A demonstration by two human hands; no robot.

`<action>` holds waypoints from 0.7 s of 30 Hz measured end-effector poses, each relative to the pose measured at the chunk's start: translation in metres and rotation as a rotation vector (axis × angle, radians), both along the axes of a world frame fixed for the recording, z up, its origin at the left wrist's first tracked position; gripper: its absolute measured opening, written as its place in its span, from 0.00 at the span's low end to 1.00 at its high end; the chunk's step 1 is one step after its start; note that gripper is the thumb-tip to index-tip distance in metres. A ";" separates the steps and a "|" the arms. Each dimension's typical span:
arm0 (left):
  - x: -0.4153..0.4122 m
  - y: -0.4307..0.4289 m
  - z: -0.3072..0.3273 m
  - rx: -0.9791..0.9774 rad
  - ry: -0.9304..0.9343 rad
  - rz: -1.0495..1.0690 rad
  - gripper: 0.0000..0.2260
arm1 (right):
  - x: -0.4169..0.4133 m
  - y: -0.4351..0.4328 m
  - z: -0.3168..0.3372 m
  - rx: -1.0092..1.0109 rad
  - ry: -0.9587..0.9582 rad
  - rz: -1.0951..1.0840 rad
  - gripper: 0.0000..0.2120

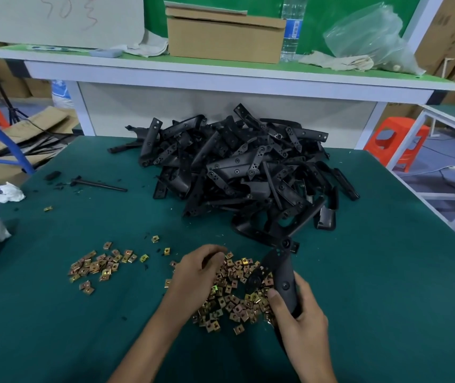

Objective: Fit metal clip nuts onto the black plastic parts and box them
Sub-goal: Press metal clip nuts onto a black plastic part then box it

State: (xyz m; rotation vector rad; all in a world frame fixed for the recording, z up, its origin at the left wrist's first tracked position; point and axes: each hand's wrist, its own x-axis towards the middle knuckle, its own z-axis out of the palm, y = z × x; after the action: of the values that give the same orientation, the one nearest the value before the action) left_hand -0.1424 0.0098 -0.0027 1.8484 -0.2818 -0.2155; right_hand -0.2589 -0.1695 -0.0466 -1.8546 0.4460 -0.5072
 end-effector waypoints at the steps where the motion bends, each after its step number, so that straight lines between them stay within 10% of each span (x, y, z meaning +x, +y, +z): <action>1: 0.000 0.000 0.001 -0.015 -0.003 -0.002 0.08 | 0.000 0.000 0.000 0.000 -0.001 0.001 0.20; 21: 0.007 -0.002 0.003 -0.217 0.253 0.100 0.07 | 0.000 0.000 -0.002 0.010 -0.022 0.018 0.19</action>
State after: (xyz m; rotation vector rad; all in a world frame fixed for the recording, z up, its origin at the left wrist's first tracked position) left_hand -0.1358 0.0083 -0.0001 1.5966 -0.0352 -0.3330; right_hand -0.2589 -0.1698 -0.0482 -1.8398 0.4162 -0.5123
